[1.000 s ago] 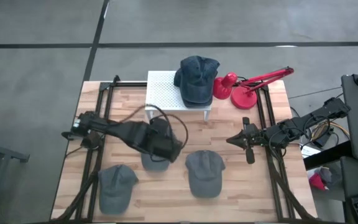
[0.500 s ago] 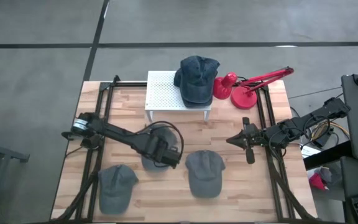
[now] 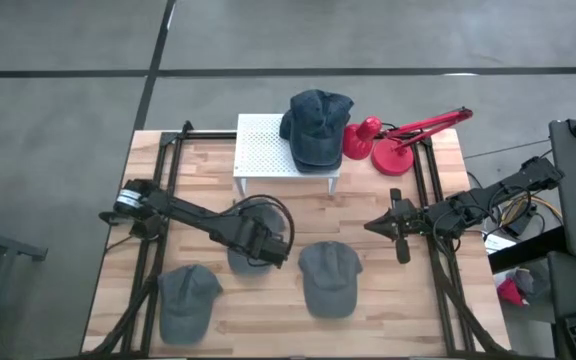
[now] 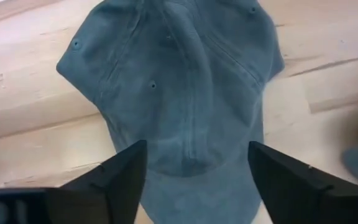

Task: Pick & Place hat
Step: Put the top gray cap on the shelf

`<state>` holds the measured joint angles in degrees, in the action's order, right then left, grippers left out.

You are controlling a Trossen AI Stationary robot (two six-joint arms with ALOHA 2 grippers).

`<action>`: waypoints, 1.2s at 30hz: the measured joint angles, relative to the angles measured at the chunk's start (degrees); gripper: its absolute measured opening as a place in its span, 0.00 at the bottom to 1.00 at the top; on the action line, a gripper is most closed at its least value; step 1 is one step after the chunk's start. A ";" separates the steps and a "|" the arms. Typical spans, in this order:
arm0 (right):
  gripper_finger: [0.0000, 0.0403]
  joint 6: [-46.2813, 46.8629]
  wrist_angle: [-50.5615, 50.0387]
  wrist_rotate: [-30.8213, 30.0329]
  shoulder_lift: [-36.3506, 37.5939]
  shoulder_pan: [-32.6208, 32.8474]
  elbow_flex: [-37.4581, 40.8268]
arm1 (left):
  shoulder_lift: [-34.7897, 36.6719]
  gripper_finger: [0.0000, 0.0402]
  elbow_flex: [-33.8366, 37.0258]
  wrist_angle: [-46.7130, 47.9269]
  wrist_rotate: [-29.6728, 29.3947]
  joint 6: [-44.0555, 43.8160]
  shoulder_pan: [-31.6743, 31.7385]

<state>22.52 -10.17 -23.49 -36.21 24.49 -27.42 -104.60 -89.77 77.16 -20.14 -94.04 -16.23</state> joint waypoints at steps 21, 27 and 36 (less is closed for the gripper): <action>0.03 0.00 0.00 0.00 0.02 0.00 0.00 | 0.00 0.77 19.50 -20.76 7.74 -4.45 4.74; 0.03 0.00 0.00 0.00 0.02 0.00 0.00 | 0.00 0.59 21.20 -22.65 8.33 -4.99 4.81; 0.03 0.00 -0.04 0.00 0.02 0.00 0.00 | 0.00 0.09 20.52 -24.60 6.83 -3.88 4.40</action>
<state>22.52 -10.22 -23.49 -36.18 24.49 -27.42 -104.60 -69.25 52.56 -13.31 -97.92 -11.82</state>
